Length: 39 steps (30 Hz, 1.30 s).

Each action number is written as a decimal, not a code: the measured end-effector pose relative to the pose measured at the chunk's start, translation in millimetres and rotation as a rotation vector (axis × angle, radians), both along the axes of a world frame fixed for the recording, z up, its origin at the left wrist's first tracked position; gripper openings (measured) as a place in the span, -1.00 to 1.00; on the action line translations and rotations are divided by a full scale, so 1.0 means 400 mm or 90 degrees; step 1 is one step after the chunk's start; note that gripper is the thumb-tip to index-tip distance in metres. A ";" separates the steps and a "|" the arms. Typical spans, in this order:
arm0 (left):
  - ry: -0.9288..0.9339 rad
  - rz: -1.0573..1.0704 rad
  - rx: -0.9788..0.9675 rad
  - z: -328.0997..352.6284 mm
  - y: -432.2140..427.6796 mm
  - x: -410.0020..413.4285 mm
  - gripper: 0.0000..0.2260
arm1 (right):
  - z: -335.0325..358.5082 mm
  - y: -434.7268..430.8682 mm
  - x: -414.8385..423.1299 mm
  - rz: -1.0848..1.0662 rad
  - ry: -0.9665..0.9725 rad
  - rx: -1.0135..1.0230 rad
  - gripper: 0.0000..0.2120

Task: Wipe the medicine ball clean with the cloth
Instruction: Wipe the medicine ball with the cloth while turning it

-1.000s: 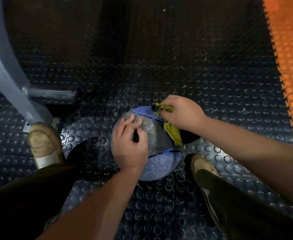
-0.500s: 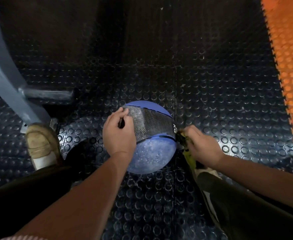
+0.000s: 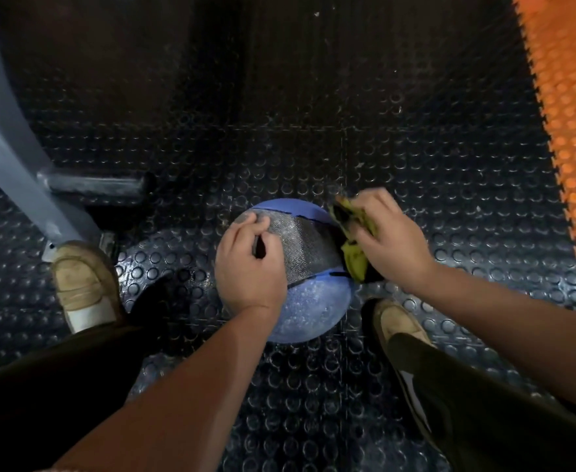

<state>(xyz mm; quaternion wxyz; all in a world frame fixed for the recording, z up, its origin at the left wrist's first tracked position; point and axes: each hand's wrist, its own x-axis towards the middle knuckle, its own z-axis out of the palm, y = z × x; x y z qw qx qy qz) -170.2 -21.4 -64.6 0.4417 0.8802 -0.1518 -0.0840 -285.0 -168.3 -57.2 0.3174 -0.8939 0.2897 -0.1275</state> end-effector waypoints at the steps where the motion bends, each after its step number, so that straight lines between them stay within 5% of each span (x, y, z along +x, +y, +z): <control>1: -0.014 -0.012 0.026 0.003 -0.002 -0.006 -0.69 | 0.023 0.001 0.031 0.009 -0.035 0.025 -0.74; 8: -0.146 -0.181 0.133 0.010 0.003 -0.001 -0.58 | 0.021 0.009 0.078 0.031 0.077 0.155 -0.70; 16: -0.072 -0.167 0.124 -0.001 -0.020 0.016 -0.55 | 0.027 0.084 0.004 0.109 -0.025 -0.102 -0.73; 21: -0.113 -0.160 0.129 -0.002 -0.012 -0.009 -0.45 | 0.055 0.073 0.035 0.159 0.016 -0.145 -0.74; 25: -0.127 -0.086 0.148 -0.005 -0.018 -0.042 -0.46 | 0.073 0.035 0.162 0.089 0.095 -0.083 -0.87; 30: -0.102 -0.003 0.088 -0.018 -0.012 -0.053 -0.53 | 0.074 0.038 0.164 0.102 0.090 -0.031 -0.80; 34: -0.048 -0.056 0.070 -0.003 -0.015 -0.010 -0.57 | 0.067 0.094 0.048 0.108 0.035 -0.069 -0.84; 39: -0.119 -0.150 0.084 -0.014 0.011 -0.006 -0.49 | 0.074 0.110 0.031 0.153 0.053 -0.153 -0.84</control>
